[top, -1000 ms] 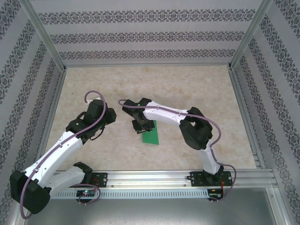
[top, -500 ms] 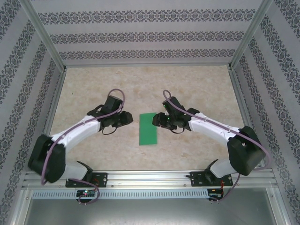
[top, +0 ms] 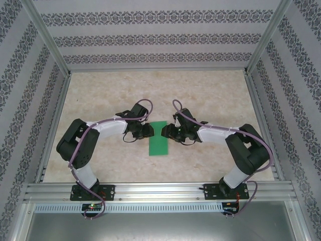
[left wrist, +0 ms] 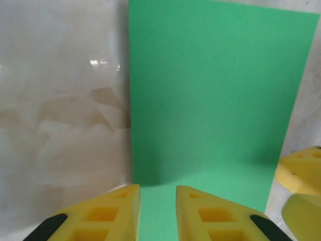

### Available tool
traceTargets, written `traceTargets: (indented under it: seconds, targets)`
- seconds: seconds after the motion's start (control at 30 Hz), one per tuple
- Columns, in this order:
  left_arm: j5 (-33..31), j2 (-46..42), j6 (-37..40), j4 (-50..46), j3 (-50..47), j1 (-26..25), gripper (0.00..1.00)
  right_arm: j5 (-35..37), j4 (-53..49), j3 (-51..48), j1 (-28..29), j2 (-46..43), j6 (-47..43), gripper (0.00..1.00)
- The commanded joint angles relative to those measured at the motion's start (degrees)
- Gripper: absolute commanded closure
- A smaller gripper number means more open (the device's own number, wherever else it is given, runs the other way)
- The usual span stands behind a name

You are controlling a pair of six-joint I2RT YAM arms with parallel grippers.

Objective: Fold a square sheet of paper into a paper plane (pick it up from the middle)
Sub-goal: Rotate the paper at the center of the table.

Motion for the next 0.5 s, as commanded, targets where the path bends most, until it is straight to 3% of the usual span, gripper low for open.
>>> traceTargets:
  seconds: [0.0,0.3,0.47]
  targets:
    - [0.6,1.2,1.3,1.8,1.5,-1.0,0.74,-4.0,5.1,0.9,-1.3,2.5,-0.2,0.54]
    - [0.5,2.6,1.3,1.3,2.3,-1.0,0.75,-8.5,7.7,1.3,-2.0,5.4,-1.2,0.55]
    - [0.1,2.0,2.5,0.1,2.7,-1.0,0.75,-9.2,7.7,2.9,-2.2,7.8,-1.2,0.69]
